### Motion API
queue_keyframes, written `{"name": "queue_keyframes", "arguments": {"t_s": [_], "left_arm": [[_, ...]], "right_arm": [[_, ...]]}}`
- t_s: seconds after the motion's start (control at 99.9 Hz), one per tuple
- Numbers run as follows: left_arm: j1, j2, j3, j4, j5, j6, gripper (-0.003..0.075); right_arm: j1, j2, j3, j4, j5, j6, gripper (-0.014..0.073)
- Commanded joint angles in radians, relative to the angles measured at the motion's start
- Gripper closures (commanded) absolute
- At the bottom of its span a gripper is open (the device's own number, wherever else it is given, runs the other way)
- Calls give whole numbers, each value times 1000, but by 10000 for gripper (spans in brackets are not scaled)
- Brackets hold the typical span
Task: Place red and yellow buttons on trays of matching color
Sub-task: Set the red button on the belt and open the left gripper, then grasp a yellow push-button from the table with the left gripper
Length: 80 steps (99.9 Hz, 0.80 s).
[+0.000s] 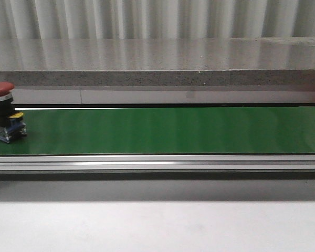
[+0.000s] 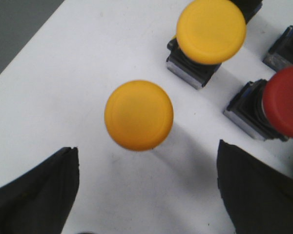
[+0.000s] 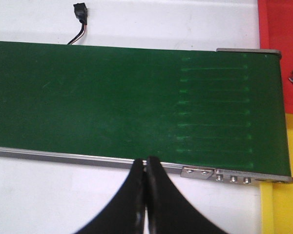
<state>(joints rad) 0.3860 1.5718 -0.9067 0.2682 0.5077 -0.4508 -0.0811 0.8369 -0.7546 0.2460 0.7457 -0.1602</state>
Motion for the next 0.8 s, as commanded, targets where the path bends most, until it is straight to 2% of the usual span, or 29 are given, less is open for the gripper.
{"name": "queue_keyframes", "arguments": {"t_s": [0.0, 0.791], "left_arm": [[2, -1, -55, 20, -44, -9, 164], [7, 131, -105, 69, -88, -9, 166]], "right_arm": [[2, -6, -26, 10, -44, -11, 661], [2, -6, -26, 10, -44, -11, 661]]}}
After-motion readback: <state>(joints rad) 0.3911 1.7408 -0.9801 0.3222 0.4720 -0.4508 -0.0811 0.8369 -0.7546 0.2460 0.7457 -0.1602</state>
